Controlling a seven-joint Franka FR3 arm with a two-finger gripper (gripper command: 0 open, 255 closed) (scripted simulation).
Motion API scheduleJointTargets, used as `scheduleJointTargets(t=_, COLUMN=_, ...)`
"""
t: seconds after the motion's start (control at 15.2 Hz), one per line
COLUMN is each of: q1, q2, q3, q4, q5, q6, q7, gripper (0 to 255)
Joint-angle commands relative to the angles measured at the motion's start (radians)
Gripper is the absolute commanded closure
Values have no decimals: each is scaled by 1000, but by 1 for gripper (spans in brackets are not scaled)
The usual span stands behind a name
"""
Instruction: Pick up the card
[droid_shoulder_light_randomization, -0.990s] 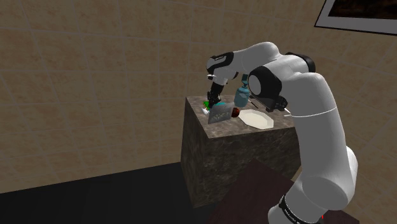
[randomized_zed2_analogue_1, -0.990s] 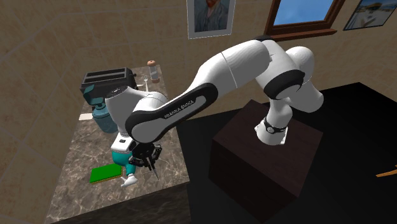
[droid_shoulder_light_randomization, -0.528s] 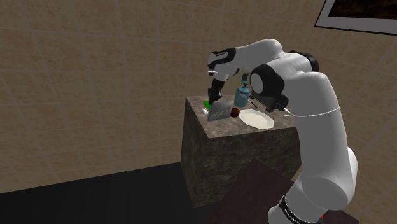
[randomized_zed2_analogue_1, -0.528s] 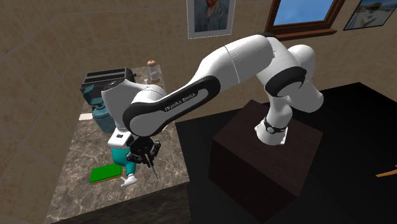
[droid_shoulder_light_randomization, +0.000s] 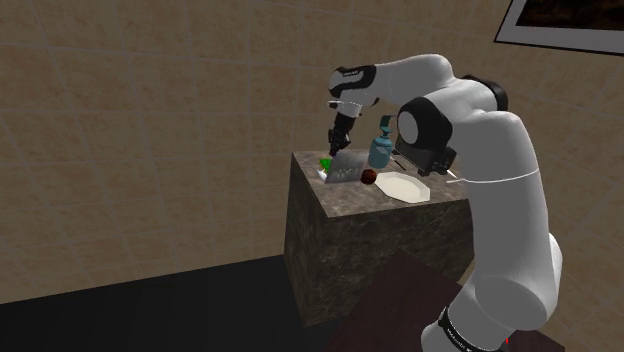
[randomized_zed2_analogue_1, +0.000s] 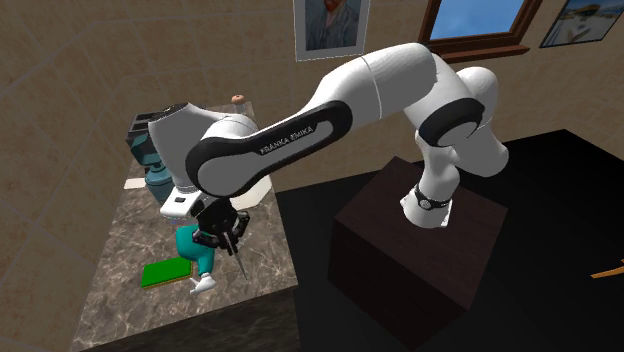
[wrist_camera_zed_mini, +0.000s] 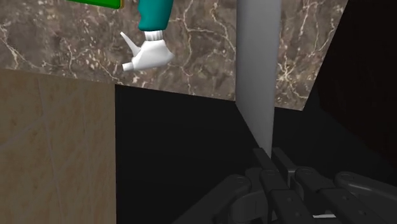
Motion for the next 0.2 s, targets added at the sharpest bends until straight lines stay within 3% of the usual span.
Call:
scheduleJointTargets(t=0.0, q1=-3, q2=-5, q3=-2, q4=20, q5=-5, q6=-24, q7=8, gripper=255)
scheduleJointTargets(t=0.13, q1=-3, q2=-6, q3=-3, q4=22, q5=-5, q6=-25, q7=8, gripper=255)
